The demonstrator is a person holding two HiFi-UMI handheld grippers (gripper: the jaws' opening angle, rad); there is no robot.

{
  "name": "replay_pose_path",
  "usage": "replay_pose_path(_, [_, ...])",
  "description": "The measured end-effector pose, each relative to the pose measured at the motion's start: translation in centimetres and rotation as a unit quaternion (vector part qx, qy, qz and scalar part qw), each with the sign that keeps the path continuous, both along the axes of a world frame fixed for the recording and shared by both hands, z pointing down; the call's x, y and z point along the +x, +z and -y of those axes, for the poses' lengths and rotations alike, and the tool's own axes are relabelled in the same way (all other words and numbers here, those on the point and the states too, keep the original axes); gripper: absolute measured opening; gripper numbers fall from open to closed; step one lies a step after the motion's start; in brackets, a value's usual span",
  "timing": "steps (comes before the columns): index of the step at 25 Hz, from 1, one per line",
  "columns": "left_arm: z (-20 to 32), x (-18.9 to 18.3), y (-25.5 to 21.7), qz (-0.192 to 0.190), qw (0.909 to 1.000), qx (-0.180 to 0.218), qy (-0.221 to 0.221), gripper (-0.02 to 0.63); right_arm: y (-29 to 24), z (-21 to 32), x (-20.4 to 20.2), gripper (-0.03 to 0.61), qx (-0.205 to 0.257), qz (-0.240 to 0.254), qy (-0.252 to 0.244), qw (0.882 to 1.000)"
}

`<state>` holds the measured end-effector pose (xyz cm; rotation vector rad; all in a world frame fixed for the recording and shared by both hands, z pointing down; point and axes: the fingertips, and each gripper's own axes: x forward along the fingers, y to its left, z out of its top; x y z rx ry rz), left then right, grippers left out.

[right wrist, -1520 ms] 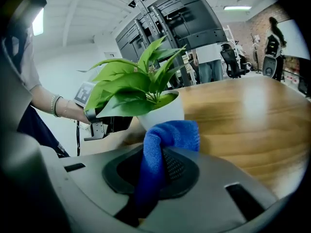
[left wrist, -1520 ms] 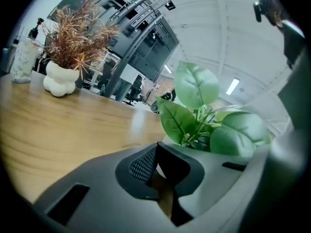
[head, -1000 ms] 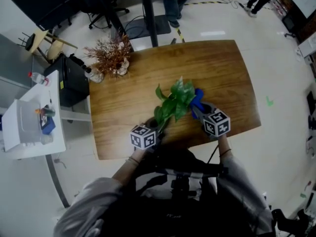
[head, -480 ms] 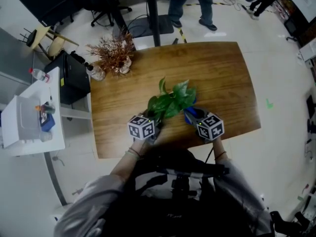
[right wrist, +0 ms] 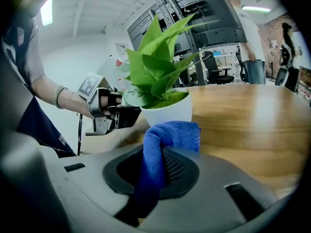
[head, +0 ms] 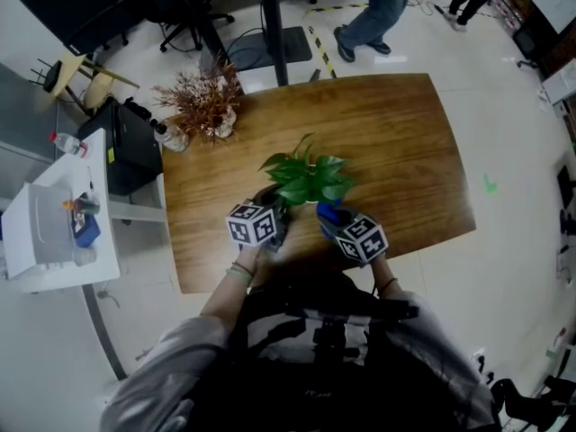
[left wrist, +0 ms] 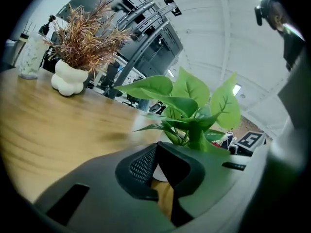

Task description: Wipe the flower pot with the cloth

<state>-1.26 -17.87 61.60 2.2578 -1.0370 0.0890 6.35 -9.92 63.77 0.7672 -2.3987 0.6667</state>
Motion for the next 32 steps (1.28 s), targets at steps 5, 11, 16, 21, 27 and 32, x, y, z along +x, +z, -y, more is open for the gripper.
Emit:
replay_pose_path(5, [-1.9, 0.4, 0.1, -0.005, 0.9999, -0.008, 0.01, 0.006, -1.3, 0.7, 2.5, 0.057, 0.01, 0.001, 0.027, 1.0])
replay_pose_path(11, [-4.7, 1.6, 0.8, -0.012, 0.999, -0.024, 0.036, 0.006, -3.4, 4.0, 5.5, 0.057, 0.046, -0.006, 0.053, 0.998])
replay_pose_path(16, [-5.3, 2.7, 1.0, -0.011, 0.9981, -0.025, 0.056, 0.006, -5.3, 7.0, 4.9, 0.057, 0.074, 0.005, 0.043, 0.996])
replay_pose_path(21, [-4.3, 2.3, 0.7, -0.005, 0.9986, -0.018, 0.05, 0.006, -4.8, 6.9, 3.3, 0.057, 0.065, -0.003, 0.012, 0.998])
replay_pose_path(27, [-2.4, -0.2, 0.8, -0.004, 0.9998, -0.015, 0.013, 0.006, -3.3, 4.8, 1.8, 0.057, 0.041, 0.003, 0.002, 0.999])
replay_pose_path(32, [0.3, -2.3, 0.3, -0.007, 0.9996, -0.009, -0.024, 0.006, -1.8, 2.7, -1.0, 0.057, 0.021, -0.007, -0.028, 0.999])
